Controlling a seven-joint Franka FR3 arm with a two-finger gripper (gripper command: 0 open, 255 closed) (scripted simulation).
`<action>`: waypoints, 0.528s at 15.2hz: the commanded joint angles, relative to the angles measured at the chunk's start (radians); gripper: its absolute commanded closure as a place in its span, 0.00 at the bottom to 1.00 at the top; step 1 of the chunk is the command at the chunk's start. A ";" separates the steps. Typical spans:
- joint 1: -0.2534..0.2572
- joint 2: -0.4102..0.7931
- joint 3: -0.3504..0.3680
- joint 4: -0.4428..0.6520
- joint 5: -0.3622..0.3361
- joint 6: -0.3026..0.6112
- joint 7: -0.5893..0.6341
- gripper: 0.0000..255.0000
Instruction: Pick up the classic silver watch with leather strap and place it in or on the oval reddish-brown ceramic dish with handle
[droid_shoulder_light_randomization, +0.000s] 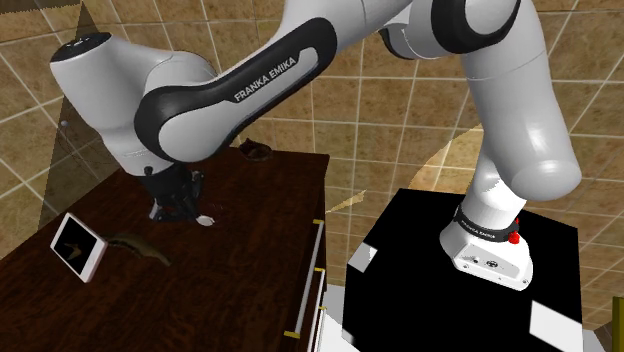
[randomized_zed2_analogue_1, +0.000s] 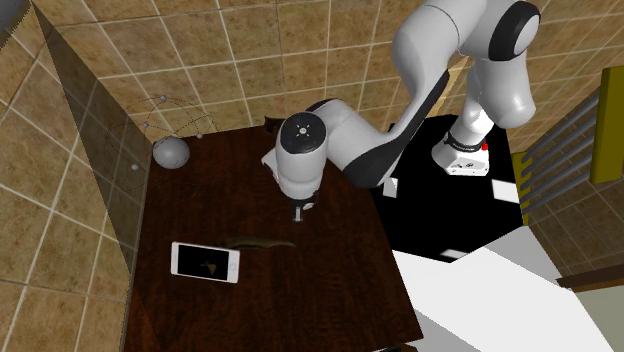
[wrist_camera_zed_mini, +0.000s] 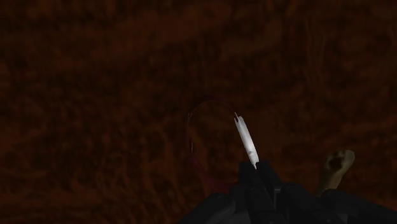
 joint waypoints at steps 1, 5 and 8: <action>0.003 -0.005 0.003 0.018 0.005 -0.022 -0.004 1.00; 0.006 -0.016 0.008 0.056 0.014 -0.068 -0.016 1.00; 0.010 -0.022 0.011 0.088 0.020 -0.103 -0.024 1.00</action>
